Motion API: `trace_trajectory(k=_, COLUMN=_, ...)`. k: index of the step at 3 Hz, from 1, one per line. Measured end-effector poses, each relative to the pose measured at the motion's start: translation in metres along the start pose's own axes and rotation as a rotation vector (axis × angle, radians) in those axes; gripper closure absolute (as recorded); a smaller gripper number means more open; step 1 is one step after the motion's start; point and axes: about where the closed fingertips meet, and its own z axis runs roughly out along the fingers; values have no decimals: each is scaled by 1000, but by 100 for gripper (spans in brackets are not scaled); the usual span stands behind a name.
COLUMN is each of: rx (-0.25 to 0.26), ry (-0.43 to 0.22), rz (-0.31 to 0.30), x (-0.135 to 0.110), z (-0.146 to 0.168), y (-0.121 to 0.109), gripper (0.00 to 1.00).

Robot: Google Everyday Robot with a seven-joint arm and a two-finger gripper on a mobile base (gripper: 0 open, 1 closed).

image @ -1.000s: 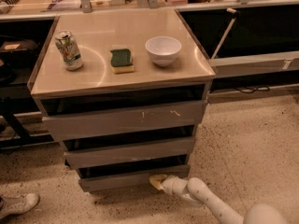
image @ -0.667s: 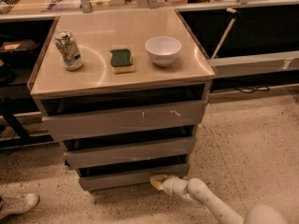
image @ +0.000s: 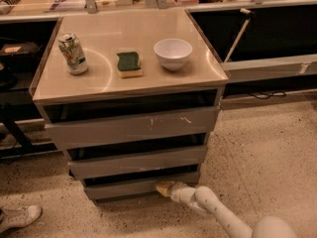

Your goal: Close bottom drawer

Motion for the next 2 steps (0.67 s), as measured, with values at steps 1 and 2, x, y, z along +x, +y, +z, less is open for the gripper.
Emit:
trace_trajectory(k=1, rx=0, ry=0, rz=0, x=0, z=0, y=0, gripper=100)
trace_trajectory(k=2, rx=16, ry=23, rz=23, x=4, z=-21, y=5, gripper=100)
